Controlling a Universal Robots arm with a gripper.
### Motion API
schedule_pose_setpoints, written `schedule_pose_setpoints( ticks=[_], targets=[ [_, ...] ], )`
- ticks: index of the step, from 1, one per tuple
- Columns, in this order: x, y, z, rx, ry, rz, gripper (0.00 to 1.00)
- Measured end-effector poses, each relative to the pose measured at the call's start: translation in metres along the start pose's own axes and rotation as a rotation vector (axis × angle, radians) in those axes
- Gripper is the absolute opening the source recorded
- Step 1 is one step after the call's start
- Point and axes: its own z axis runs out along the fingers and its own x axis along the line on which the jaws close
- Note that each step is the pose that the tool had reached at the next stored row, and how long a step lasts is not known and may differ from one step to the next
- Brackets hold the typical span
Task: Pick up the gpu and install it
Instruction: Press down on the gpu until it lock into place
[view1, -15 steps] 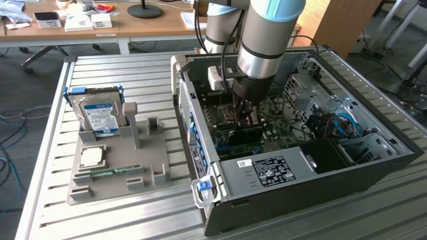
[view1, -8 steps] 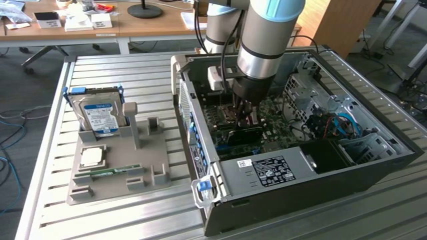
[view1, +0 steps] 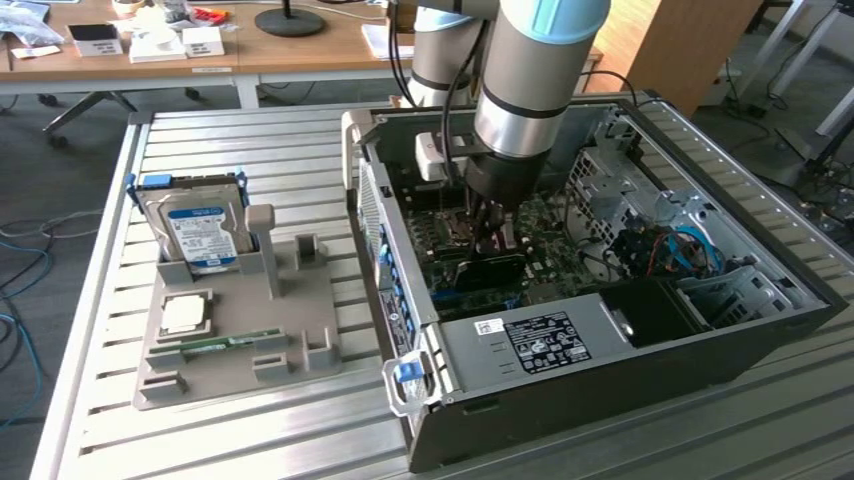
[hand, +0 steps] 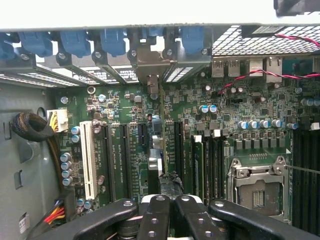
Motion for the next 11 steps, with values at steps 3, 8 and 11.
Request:
schedule_pose_setpoints(
  ticks=[3, 8, 11],
  targets=[
    [0.000, 0.0000, -0.0012, 0.0005, -0.0016, 0.000, 0.11],
    [-0.001, -0.0001, -0.0120, 0.0002, -0.0003, 0.000, 0.11],
    [-0.001, -0.0002, -0.0214, 0.0000, 0.0000, 0.000, 0.11]
  ],
)
